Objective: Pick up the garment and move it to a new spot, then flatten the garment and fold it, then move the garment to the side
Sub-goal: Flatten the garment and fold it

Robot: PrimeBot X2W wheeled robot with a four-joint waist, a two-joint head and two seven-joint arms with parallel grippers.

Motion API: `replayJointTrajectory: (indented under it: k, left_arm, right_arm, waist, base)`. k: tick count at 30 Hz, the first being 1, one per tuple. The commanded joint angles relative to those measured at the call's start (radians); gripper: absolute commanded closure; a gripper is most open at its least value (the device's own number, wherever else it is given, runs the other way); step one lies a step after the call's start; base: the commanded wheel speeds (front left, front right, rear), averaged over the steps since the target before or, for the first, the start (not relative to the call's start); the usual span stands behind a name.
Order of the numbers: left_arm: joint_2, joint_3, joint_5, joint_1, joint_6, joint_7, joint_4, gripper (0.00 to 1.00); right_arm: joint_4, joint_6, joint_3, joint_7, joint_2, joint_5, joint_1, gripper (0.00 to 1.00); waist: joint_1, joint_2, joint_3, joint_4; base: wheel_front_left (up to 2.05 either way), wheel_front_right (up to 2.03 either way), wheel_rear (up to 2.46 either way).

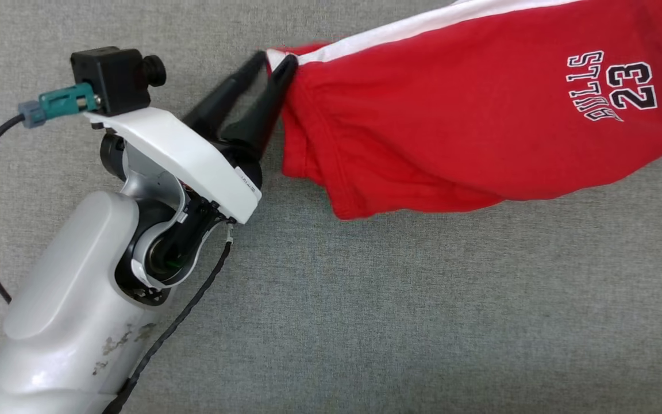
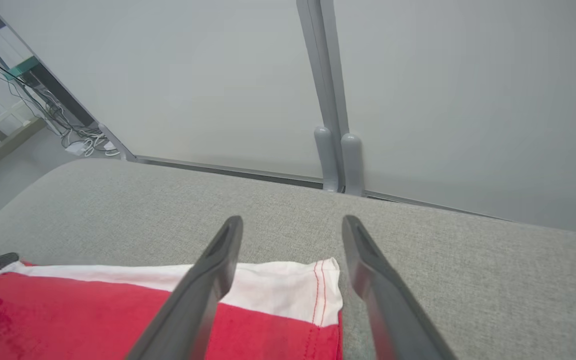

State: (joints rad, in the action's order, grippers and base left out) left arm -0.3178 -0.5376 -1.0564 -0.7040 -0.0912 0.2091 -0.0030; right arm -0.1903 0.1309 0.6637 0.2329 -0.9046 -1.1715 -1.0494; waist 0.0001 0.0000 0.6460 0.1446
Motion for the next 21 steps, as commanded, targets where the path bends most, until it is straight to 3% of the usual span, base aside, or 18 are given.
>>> replayJointTrajectory:
  k: [1,5,11,17,21]
  left_arm:
    - [0.002,0.006,0.032,0.001,0.006,-0.046,0.002,0.00]
    - [-0.010,-0.015,0.191,0.042,-0.033,-0.206,0.007,0.00]
    - [0.004,-0.061,0.392,0.161,-0.154,-0.415,0.011,0.00]
    - [0.047,-0.112,0.602,0.262,-0.285,-0.473,0.036,0.00]
    - [0.088,-0.100,0.703,0.298,-0.335,-0.475,0.020,0.00]
  right_arm:
    - [-0.012,-0.001,0.004,-0.055,-0.016,-0.011,0.019,0.00]
    - [-0.043,0.000,0.021,-0.156,-0.051,-0.048,0.115,0.00]
    - [-0.080,-0.001,0.055,-0.221,-0.076,-0.132,0.276,0.00]
    - [-0.156,0.000,0.097,-0.203,-0.046,-0.154,0.330,0.00]
    - [-0.214,-0.001,0.113,-0.187,-0.021,-0.146,0.316,0.00]
  waist:
    - [-0.0001,0.0000,-0.021,-0.005]
    - [-0.0001,0.0000,-0.071,-0.012]
    - [-0.0001,0.0000,-0.147,-0.004]
    - [-0.0001,0.0000,-0.199,0.051]
    - [-0.0001,0.0000,-0.213,0.084]
  base:
    - [0.00,0.00,0.00]
    - [0.00,0.00,0.00]
    - [0.00,0.00,0.00]
    - [0.00,0.00,0.00]
    - [0.00,0.00,0.00]
